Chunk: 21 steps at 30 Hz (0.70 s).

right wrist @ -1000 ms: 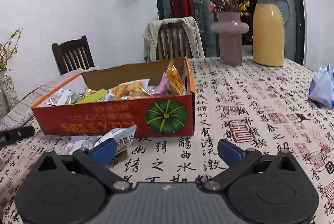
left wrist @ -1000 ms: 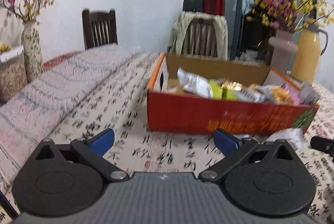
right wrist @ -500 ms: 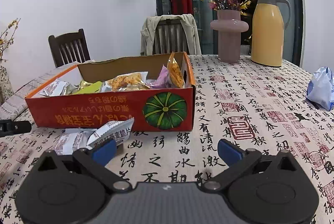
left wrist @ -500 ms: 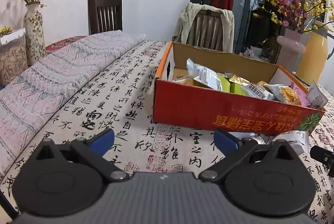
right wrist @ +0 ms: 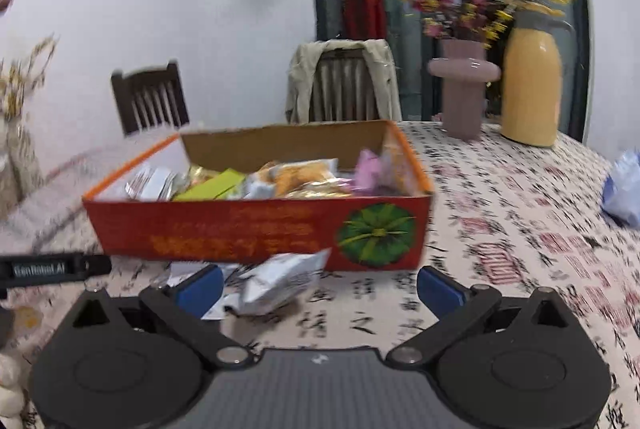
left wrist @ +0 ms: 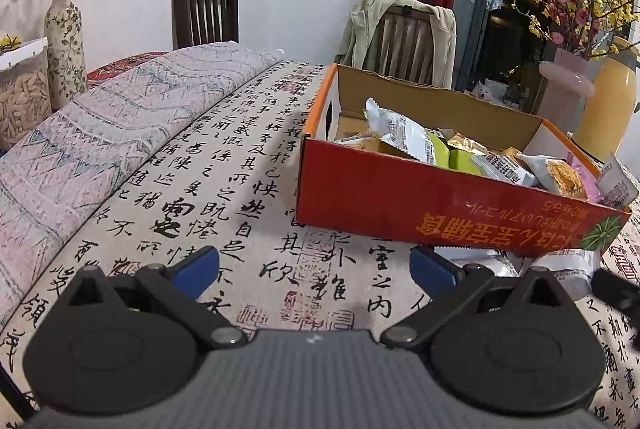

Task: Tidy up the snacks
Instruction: 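Grasp a white packet with the right tool while the left tool grasps another white packet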

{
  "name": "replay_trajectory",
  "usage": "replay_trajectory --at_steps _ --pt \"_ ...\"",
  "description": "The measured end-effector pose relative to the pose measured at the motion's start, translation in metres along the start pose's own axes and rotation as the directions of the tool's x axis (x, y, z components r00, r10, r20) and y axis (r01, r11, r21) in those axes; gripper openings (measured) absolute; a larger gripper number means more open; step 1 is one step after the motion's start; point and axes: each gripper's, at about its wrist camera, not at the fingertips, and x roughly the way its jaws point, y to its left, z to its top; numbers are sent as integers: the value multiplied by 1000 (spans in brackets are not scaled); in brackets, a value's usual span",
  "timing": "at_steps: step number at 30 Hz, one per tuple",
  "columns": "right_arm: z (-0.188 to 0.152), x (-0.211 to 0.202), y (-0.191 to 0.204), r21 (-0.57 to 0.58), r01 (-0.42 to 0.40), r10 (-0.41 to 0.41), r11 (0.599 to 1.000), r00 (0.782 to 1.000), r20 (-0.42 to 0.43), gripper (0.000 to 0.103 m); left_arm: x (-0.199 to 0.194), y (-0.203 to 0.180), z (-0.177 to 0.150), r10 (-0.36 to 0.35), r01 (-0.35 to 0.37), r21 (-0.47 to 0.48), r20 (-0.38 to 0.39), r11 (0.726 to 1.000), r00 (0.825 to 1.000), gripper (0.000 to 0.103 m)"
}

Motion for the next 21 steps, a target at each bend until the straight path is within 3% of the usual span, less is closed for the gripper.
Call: replay_trajectory --at_steps 6,9,11,13,14,21 --pt "11 33 19 -8 50 -51 999 994 -96 90 0 2 0 -8 8 -12 -1 1000 1000 103" --pt "13 45 11 79 6 5 997 990 -142 81 0 2 1 -13 13 -15 -2 1000 1000 103" --pt "10 49 8 106 -7 24 994 987 -157 70 0 2 1 -17 17 -15 -3 1000 1000 103" --pt "9 49 5 125 -35 55 992 985 -163 49 0 2 1 -17 17 -15 -2 1000 1000 103" --pt "8 49 4 129 -49 70 990 984 -162 46 0 2 1 -17 17 -15 -2 1000 1000 103" --pt "6 26 1 102 -62 72 993 992 -103 39 0 4 1 -15 15 -25 -3 1000 1000 103"
